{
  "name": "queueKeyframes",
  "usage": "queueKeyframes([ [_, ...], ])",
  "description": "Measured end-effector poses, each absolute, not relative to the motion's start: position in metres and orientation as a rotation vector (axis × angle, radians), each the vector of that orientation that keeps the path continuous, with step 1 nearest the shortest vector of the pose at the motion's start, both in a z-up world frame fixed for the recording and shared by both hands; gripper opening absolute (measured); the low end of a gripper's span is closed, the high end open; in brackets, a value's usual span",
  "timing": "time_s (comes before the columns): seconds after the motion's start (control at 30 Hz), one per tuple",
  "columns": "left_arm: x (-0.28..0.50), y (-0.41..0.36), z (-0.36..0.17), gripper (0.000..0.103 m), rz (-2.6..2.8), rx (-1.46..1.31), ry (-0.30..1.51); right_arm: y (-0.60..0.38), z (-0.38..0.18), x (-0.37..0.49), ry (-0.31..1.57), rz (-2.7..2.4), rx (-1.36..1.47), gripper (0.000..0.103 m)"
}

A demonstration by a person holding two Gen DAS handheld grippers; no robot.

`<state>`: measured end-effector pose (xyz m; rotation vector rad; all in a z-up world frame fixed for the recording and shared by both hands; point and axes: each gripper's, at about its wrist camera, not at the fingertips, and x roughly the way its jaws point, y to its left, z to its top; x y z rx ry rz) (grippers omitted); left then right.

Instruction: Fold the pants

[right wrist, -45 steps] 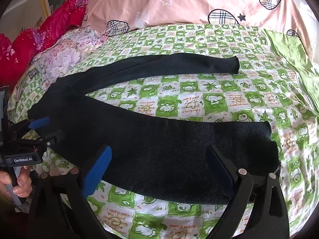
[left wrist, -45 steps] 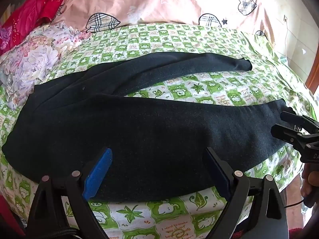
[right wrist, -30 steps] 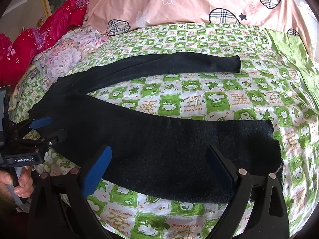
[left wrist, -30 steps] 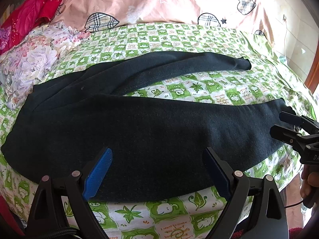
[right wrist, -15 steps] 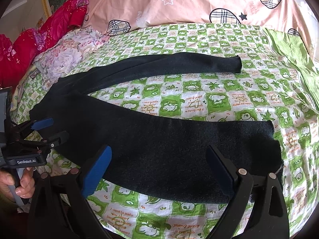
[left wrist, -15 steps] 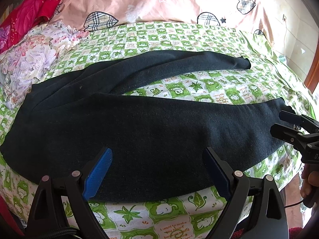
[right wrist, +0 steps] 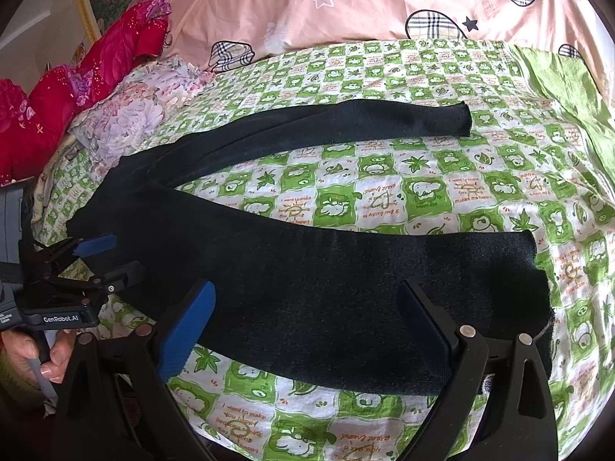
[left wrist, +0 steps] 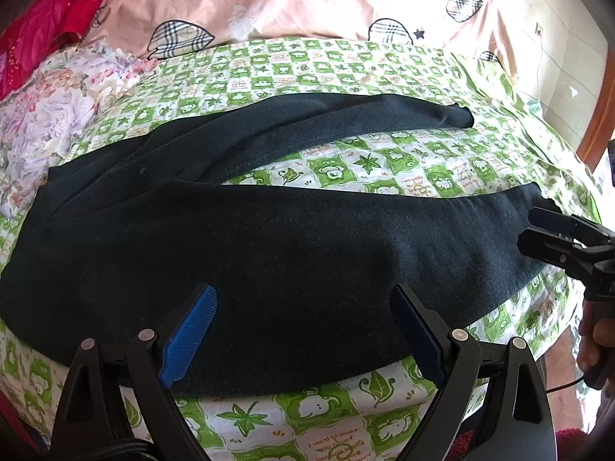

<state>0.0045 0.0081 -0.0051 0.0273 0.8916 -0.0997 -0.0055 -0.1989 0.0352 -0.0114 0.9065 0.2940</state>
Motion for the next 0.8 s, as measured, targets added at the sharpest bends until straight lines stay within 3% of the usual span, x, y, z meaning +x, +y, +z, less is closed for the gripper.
queueKeyframes([
  [0.43, 0.045, 0.021, 0.01, 0.093, -0.157, 0.061, 0.896, -0.216, 0.046, 0.024, 0.913, 0.287, 0.046, 0.095],
  [0.8, 0.126, 0.036, 0.028, 0.093, -0.297, 0.026, 0.969, -0.255, 0.066, 0.107, 0.971, 0.292, 0.144, 0.095],
])
